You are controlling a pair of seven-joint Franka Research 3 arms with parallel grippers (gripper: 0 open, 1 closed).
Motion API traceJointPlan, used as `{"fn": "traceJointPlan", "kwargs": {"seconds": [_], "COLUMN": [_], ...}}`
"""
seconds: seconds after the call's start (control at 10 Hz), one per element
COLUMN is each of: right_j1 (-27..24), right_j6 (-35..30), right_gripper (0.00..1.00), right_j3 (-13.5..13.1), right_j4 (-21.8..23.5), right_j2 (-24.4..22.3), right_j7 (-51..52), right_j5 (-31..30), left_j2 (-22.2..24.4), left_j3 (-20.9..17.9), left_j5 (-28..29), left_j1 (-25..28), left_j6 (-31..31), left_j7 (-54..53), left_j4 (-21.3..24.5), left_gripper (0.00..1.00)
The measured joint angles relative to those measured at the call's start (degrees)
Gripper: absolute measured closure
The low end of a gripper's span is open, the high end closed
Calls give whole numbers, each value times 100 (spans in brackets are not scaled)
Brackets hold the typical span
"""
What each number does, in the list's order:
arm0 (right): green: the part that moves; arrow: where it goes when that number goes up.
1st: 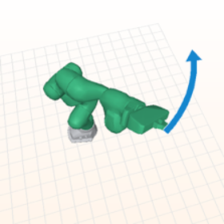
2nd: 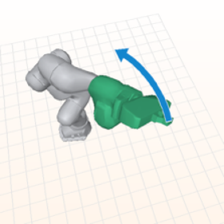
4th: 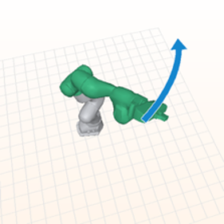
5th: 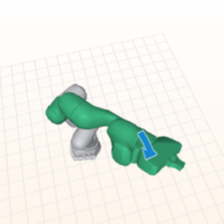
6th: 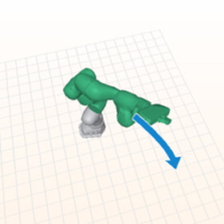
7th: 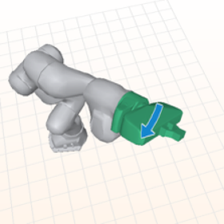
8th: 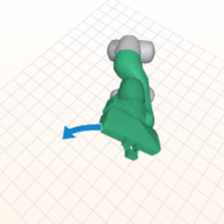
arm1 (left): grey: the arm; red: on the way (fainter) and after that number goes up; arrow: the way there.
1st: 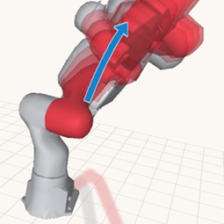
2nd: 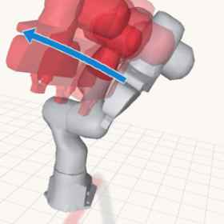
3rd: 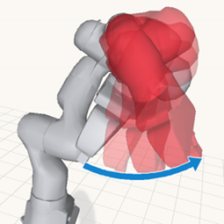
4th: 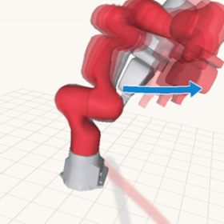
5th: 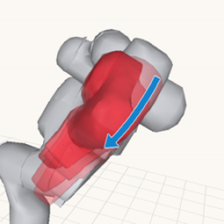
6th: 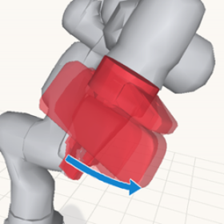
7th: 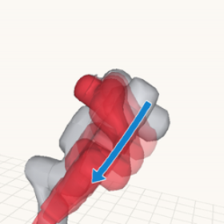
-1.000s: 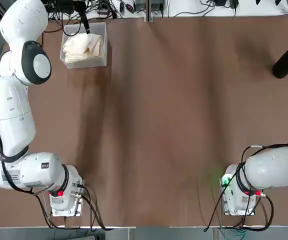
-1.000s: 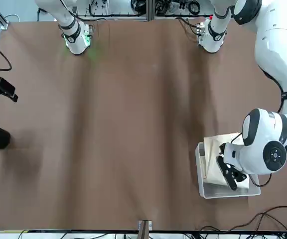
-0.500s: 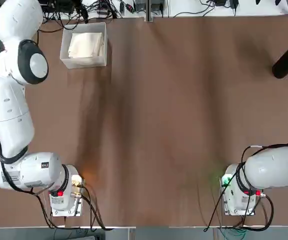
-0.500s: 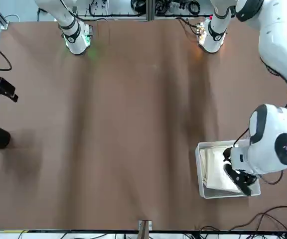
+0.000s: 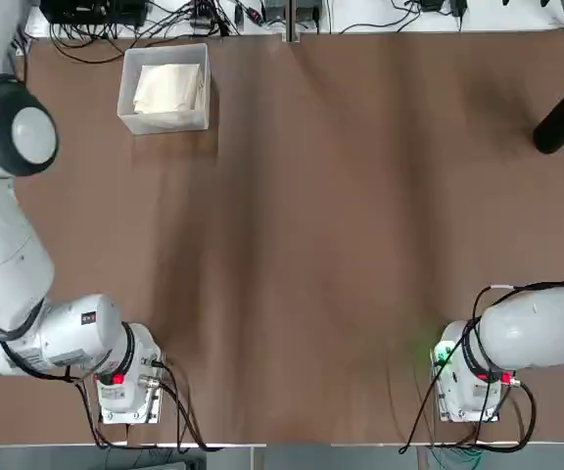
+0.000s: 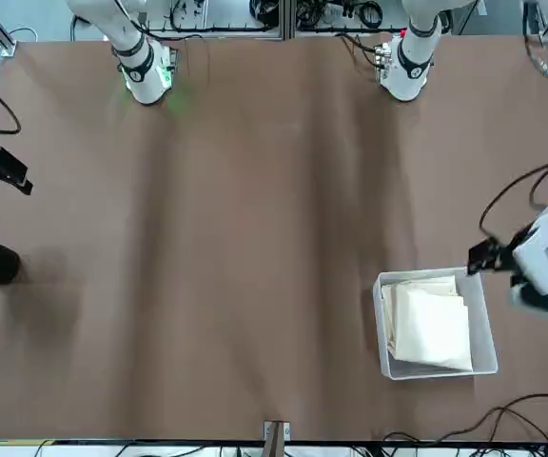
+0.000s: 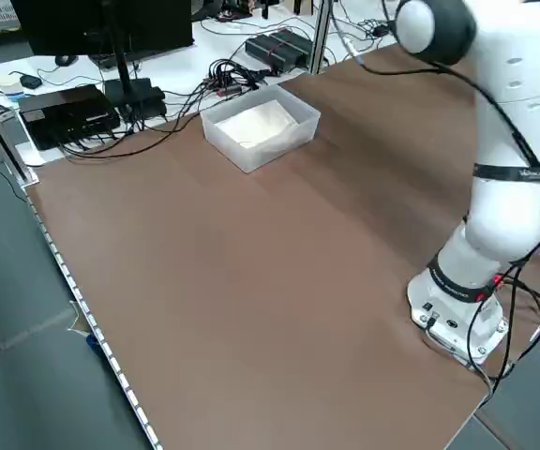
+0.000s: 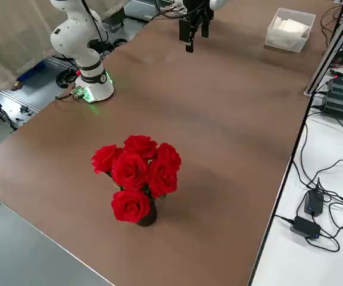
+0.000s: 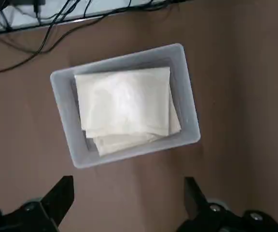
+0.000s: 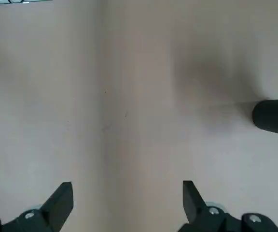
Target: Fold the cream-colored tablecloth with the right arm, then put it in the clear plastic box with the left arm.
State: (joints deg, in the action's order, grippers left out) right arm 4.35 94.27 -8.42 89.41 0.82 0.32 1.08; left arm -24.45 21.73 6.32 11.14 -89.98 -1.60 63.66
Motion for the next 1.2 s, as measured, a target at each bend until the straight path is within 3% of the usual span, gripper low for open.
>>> {"fn": "traceJointPlan", "kwargs": {"seconds": [0.3,0.4,0.6,0.7,1.0,1.2], "right_j1": [107,152,165,162,164,164], "right_j6": [22,27,3,-145,-831,-994], "right_gripper": [0,0,0,0,0,0], "right_j3": [32,32,25,14,9,4], "right_j4": [-64,-136,-352,-554,-1155,-1215], "right_j2": [-5,-5,-11,-19,-66,-65], "right_j7": [-1,0,1,1,0,-6], "right_j5": [2,1,1,0,0,-1], "left_j2": [1222,1594,2308,2564,2741,2742], "left_j3": [-47,-320,-1491,-1723,-1755,-1754], "left_j5": [-335,-511,-879,-908,-900,-898], "left_j1": [183,23,-828,-1061,-1194,-1201], "left_j6": [-13,-120,-502,-619,-678,-678], "left_j7": [176,180,96,86,139,533], "left_j4": [1240,1673,2630,3005,3320,3337], "left_gripper": [0,0,0,0,0,0]}}
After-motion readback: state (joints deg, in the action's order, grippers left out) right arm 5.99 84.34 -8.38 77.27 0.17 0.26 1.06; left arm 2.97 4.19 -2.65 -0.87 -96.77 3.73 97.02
